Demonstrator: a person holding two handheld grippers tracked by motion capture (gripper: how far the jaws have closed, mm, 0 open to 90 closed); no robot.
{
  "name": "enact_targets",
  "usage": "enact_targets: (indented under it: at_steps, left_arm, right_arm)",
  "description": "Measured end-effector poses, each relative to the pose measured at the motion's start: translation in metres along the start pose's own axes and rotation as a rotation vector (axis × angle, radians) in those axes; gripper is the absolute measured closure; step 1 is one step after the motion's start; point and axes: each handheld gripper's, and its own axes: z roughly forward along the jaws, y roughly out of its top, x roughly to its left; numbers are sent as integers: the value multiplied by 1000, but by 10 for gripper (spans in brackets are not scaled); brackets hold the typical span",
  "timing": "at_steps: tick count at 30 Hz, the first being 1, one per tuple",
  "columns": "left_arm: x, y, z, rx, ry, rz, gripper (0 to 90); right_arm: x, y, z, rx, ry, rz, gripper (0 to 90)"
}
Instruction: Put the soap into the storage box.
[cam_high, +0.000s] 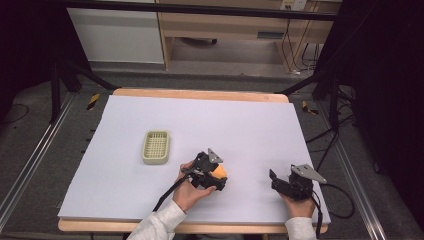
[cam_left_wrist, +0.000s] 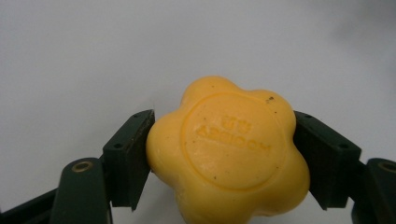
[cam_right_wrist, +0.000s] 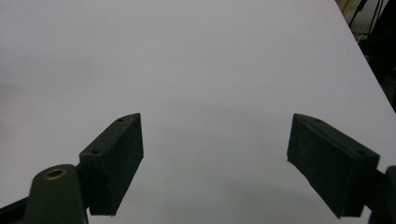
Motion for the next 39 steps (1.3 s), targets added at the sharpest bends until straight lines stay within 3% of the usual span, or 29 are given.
enact_targets:
  at_steps: [19, 39]
  left_arm:
    - [22, 2, -37, -41, 14, -12, 266]
    - [61, -11, -72, -90, 55, -81, 266]
  right_arm:
    - [0, 0, 0, -1, -4, -5, 187]
    - [0, -1, 1, 2, -9, -5, 188]
